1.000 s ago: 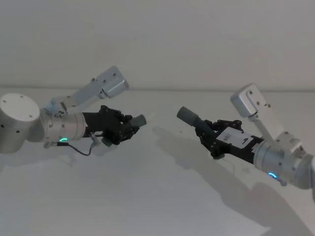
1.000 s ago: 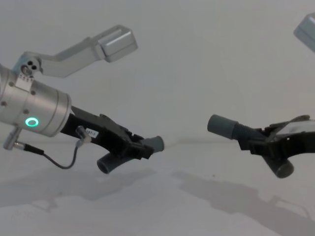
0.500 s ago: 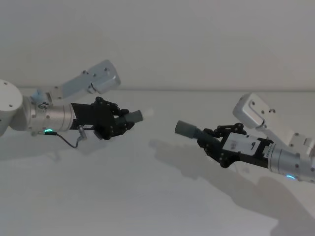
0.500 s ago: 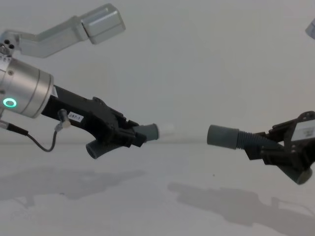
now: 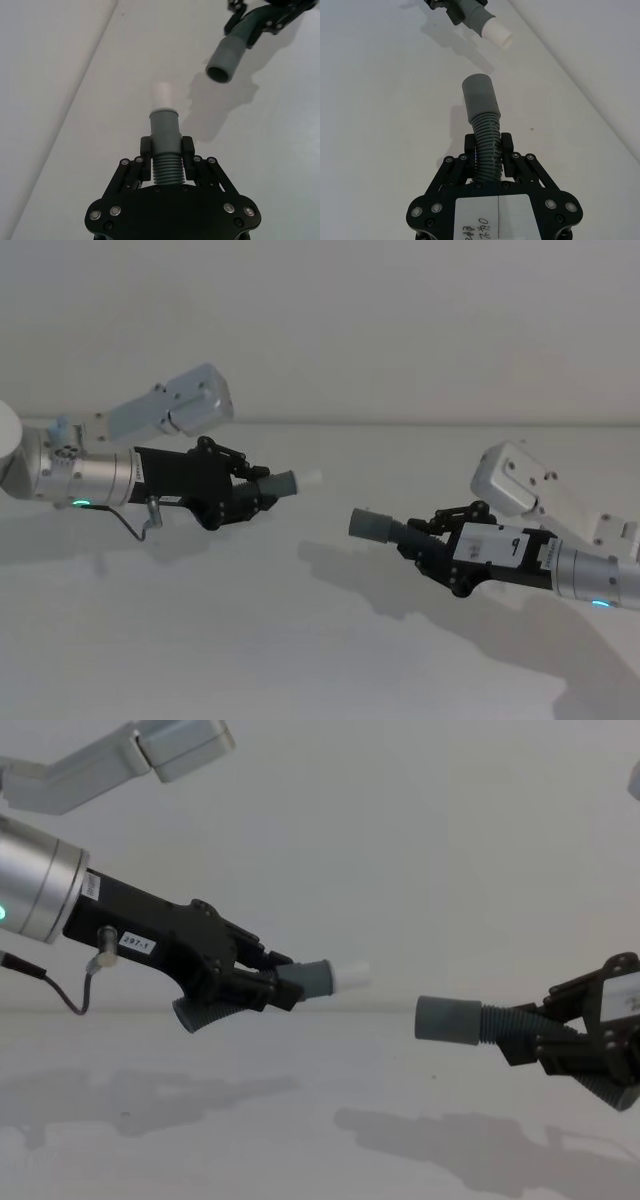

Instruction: Use both hands to pick up one end of the pipe from the table, align the ends, and insert them.

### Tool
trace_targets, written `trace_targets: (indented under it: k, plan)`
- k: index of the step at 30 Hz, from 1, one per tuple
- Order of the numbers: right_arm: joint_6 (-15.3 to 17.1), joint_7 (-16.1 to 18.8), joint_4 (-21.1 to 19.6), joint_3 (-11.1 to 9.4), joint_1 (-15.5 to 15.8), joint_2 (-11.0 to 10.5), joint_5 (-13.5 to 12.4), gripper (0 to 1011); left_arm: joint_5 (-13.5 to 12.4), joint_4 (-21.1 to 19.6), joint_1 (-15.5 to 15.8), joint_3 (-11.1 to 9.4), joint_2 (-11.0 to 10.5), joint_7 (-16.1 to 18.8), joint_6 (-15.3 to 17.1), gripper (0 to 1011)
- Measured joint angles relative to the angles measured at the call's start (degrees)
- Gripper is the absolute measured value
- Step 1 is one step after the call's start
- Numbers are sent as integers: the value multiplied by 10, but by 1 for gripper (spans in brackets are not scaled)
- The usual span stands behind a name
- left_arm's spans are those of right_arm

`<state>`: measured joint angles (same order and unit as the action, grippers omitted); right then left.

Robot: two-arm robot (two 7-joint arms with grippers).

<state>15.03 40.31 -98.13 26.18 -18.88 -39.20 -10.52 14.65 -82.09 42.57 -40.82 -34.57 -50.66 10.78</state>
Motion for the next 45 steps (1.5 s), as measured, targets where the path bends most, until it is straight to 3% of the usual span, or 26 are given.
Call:
trace_targets:
  k: [17,45]
  plan:
    - [-4,14,-5,10,-6,-9,-16,290,6,-9,12,-19,-13,-43,-36,348]
    - [0,14,-8,19,-13,-16,-39,290,13,-10,28,-40,-16,-63,-42,348]
